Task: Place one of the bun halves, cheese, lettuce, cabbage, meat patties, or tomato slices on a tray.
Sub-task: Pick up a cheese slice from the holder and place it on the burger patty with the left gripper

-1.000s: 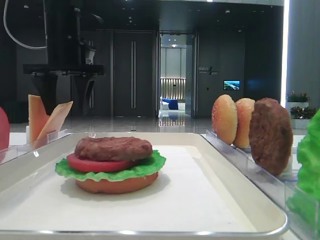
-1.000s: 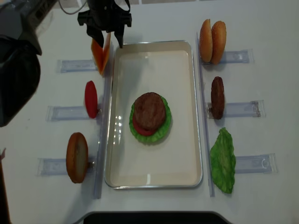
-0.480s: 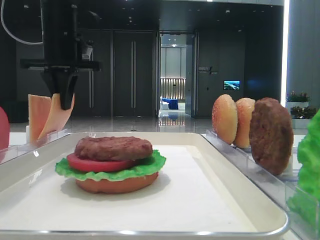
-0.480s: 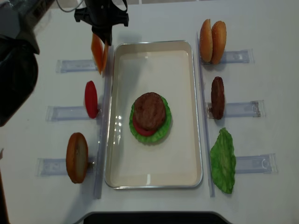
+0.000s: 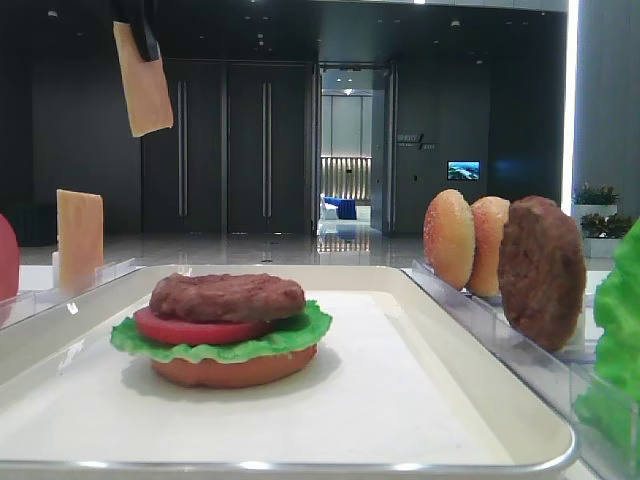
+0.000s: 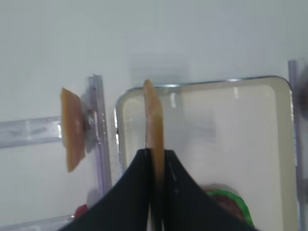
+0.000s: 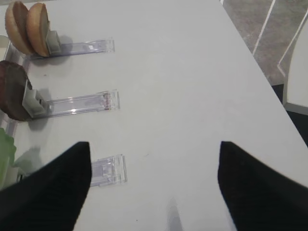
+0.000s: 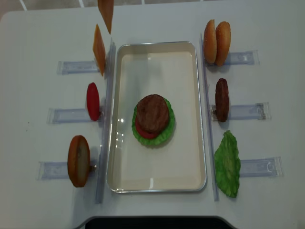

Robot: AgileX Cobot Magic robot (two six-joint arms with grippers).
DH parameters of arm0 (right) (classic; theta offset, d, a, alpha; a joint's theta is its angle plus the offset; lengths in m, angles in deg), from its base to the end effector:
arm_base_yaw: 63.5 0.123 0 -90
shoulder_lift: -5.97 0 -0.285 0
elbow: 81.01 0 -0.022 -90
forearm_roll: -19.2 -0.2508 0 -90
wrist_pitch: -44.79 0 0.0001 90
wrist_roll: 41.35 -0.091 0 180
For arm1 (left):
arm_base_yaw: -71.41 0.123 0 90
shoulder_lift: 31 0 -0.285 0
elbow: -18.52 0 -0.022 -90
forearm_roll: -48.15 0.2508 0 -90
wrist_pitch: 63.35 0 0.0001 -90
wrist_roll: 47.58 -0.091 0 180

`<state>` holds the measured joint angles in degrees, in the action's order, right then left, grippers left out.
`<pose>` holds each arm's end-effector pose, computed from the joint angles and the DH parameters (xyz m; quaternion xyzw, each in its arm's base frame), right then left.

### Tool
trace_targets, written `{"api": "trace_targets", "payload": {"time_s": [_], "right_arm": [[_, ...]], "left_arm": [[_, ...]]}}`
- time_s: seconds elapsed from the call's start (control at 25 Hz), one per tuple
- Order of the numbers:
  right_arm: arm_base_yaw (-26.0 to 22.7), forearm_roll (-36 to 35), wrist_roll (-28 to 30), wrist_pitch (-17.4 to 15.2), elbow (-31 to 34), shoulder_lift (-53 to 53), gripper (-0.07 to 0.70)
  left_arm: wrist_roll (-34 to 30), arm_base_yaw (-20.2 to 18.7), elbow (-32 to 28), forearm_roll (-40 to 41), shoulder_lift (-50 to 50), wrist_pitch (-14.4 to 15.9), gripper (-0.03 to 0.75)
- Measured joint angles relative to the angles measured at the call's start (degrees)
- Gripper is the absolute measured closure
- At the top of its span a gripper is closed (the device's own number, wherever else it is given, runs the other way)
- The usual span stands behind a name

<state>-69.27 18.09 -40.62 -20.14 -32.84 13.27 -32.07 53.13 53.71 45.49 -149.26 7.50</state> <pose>-0.0099 0.0026 0.2734 0.0374 0.8669 -0.0185 0.4967 0.3987 -0.1359 0.3444 0.0211 0.9737 -0.0876 0.2091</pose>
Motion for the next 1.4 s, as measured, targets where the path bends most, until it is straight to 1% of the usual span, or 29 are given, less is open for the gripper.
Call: {"api": "trace_targets", "payload": {"time_s": [0.08,0.2,0.24,0.44,0.48,0.6,0.72,0.84,0.92,1.0,1.04,1.12,1.16,1.24,1.28,1.36,1.4], "right_arm": [[0.00,0.00,0.00,0.00,0.00,0.00,0.113],[0.00,0.00,0.00,0.00,0.00,0.00,0.113],[0.00,0.00,0.00,0.00,0.00,0.00,0.113],[0.00,0.00,0.00,0.00,0.00,0.00,0.113],[0.00,0.00,0.00,0.00,0.00,0.00,0.113],[0.00,0.00,0.00,0.00,0.00,0.00,0.113],[0.00,0.00,0.00,0.00,0.00,0.00,0.113],[0.00,-0.05,0.00,0.00,0.00,0.00,0.113],[0.00,-0.05,0.00,0.00,0.00,0.00,0.113],[0.00,-0.05,0.00,0.00,0.00,0.00,0.113],[0.00,-0.05,0.00,0.00,0.00,0.00,0.113],[0.00,-0.05,0.00,0.00,0.00,0.00,0.113],[0.00,-0.05,0.00,0.00,0.00,0.00,0.113],[0.00,-0.05,0.00,0.00,0.00,0.00,0.113],[0.00,-0.05,0.00,0.00,0.00,0.00,0.113],[0.00,-0.05,0.00,0.00,0.00,0.00,0.113],[0.00,-0.05,0.00,0.00,0.00,0.00,0.113]], "left_arm": [[0.55,0.00,-3.79,-1.96,1.50,0.00,0.685],[1.24,-0.06,-13.49,-2.93,6.13,-0.30,0.685],[1.51,-0.06,-16.80,-3.51,8.22,-1.28,0.685],[2.60,-0.06,-36.07,-6.51,22.52,-8.26,0.685],[2.60,-0.06,-39.30,-7.14,24.96,-9.39,0.685],[2.60,-0.06,-46.04,-8.55,29.90,-12.43,0.686],[2.60,-0.06,-49.97,-8.95,31.85,-14.24,0.685],[2.60,-0.06,-51.78,-10.16,31.92,-16.61,0.685],[2.37,-0.06,-52.16,-11.88,31.92,-19.09,0.685],[0.26,-0.06,-52.30,-15.77,31.92,-22.42,0.685],[-1.65,-0.06,-52.30,-18.14,31.92,-23.89,0.685],[-7.15,-0.06,-52.30,-25.90,31.63,-26.65,0.685],[-11.00,-0.06,-52.30,-29.82,31.07,-27.18,0.685],[-18.85,-0.06,-52.30,-39.00,29.31,-27.25,0.685],[-21.52,-0.06,-52.30,-42.73,28.21,-27.06,0.685],[-25.82,-0.06,-52.30,-47.10,26.39,-26.72,0.685],[-26.69,-0.06,-52.30,-48.03,25.82,-26.67,0.685]]}}
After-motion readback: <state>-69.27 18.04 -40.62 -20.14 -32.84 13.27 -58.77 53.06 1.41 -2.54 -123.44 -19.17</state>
